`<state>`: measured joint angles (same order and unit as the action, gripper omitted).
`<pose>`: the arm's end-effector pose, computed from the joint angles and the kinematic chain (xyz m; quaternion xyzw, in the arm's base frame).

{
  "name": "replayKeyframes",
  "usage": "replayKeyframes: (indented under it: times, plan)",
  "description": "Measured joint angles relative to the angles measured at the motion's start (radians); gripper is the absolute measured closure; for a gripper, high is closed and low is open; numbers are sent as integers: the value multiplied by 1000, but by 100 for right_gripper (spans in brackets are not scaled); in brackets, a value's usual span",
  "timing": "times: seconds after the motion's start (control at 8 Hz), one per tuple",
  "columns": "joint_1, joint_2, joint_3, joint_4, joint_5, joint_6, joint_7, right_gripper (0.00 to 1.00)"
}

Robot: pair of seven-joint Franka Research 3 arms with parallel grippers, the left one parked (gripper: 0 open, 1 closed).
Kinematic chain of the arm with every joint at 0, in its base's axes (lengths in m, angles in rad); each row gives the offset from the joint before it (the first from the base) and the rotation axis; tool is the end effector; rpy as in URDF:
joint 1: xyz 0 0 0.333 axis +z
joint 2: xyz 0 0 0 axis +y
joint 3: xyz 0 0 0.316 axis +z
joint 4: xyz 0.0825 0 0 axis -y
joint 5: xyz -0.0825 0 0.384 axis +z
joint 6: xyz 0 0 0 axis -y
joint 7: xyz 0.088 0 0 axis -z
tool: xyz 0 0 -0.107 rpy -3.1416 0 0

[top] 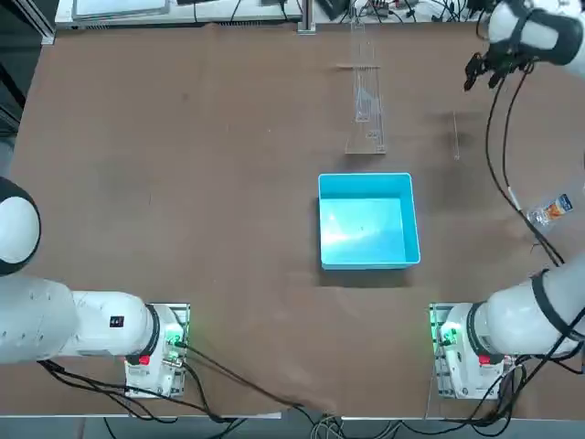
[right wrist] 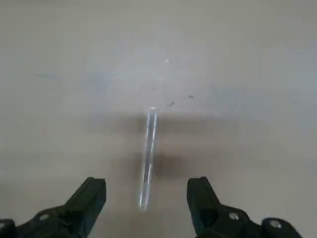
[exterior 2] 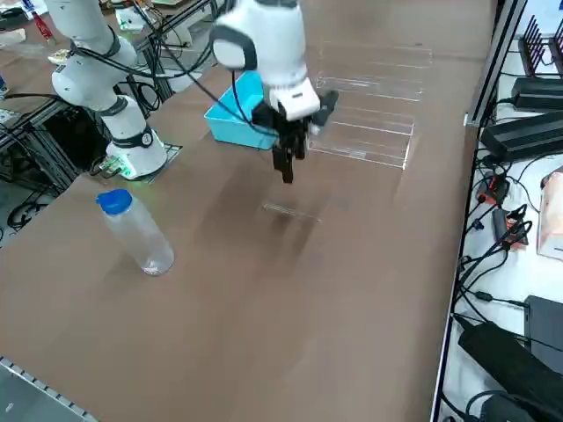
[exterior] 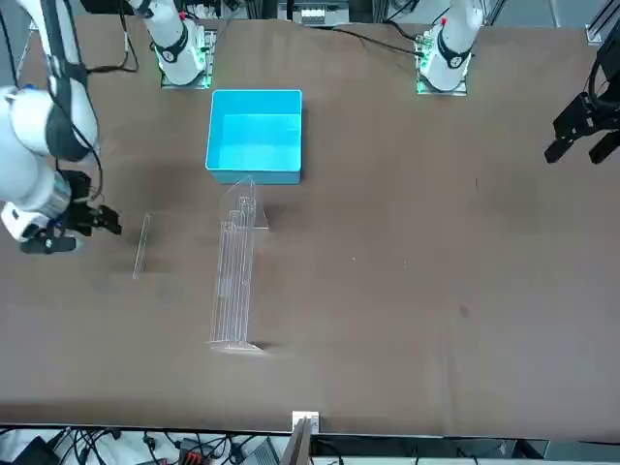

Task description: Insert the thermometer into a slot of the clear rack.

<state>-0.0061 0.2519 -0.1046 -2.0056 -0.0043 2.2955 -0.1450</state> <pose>0.5965 -0.0643 0.3360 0.9995 0.0204 0.0176 0.0170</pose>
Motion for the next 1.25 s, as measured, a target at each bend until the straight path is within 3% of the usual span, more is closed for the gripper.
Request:
replayKeyframes:
  times: [0.38,1.25]
  plan:
    - [-14,85,0,-53,0,124,0,2]
    - [-16,202,2,-53,110,218,47,7]
